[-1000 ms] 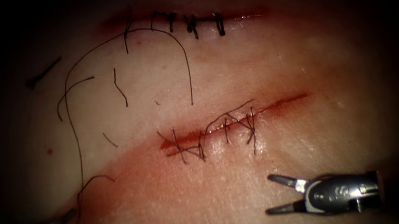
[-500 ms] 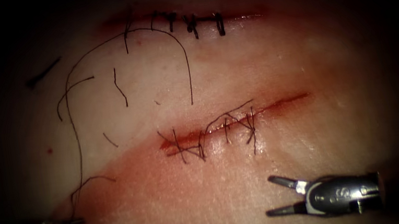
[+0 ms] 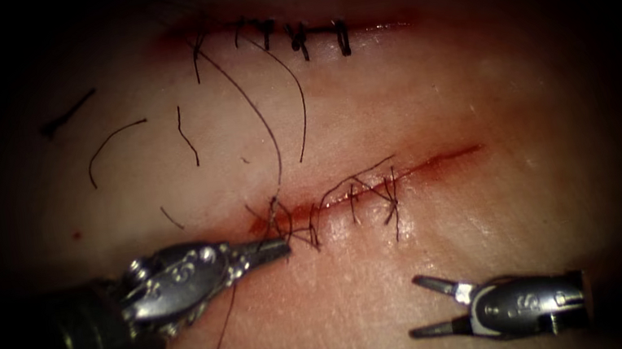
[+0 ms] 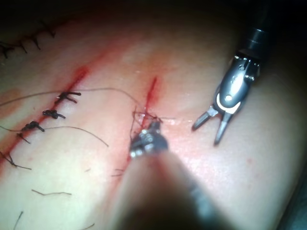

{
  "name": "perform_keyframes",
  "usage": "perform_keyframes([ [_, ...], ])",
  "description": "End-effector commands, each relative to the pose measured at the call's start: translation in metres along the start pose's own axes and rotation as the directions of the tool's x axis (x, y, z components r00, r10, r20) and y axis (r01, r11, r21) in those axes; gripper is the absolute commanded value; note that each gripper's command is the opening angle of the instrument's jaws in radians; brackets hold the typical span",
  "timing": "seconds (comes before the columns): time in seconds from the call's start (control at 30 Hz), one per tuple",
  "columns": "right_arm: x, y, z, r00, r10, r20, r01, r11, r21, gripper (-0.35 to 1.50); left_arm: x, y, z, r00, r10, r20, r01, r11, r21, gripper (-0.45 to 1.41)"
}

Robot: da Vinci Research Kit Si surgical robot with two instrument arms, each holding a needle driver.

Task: Wound Closure

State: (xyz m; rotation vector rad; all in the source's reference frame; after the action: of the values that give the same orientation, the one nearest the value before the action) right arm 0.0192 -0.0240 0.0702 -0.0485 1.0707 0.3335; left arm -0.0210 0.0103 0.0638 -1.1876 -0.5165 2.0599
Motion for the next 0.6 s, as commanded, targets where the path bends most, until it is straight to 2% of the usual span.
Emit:
perform_keyframes([
  [0.03, -0.0004, -0.0008, 0.0007, 1.000, 0.004, -0.001, -0.004, 1.000, 0.006, 1.40, 0.0009, 0.0000, 0.0018, 1.000, -0.002, -0.011, 0.002, 1.000, -0.016, -0.45],
  [0.07, -0.0004, -0.0008, 0.0008, 1.000, 0.004, -0.001, -0.004, 1.000, 0.005, 1.40, 0.0037, 0.0002, 0.0040, 0.999, 0.004, -0.034, -0.005, 0.999, -0.033, -0.45],
  [0.2, -0.0004, -0.0009, 0.0008, 1.000, 0.003, -0.003, -0.003, 1.000, 0.008, 1.40, 0.0086, 0.0006, 0.0078, 0.998, -0.003, -0.067, -0.001, 0.998, -0.064, -0.45],
  [0.27, -0.0005, -0.0009, 0.0008, 1.000, 0.003, -0.003, -0.003, 1.000, 0.008, 1.40, 0.0120, 0.0009, 0.0105, 0.996, -0.013, -0.093, 0.005, 0.996, -0.092, -0.45],
  [0.37, -0.0004, -0.0009, 0.0008, 1.000, 0.003, -0.003, -0.003, 1.000, 0.008, 1.40, 0.0150, 0.0012, 0.0130, 0.994, -0.021, -0.110, 0.008, 0.993, -0.120, -0.45],
  [0.43, -0.0004, -0.0011, 0.0007, 1.000, 0.008, -0.004, -0.008, 1.000, 0.009, 1.40, 0.0179, 0.0011, 0.0161, 0.991, -0.019, -0.129, 0.000, 0.989, -0.146, -0.45],
  [0.6, -0.0003, -0.0013, 0.0005, 1.000, 0.007, -0.004, -0.007, 1.000, 0.009, 1.41, 0.0194, 0.0002, 0.0188, 0.989, -0.014, -0.146, -0.009, 0.988, -0.157, -0.45],
])
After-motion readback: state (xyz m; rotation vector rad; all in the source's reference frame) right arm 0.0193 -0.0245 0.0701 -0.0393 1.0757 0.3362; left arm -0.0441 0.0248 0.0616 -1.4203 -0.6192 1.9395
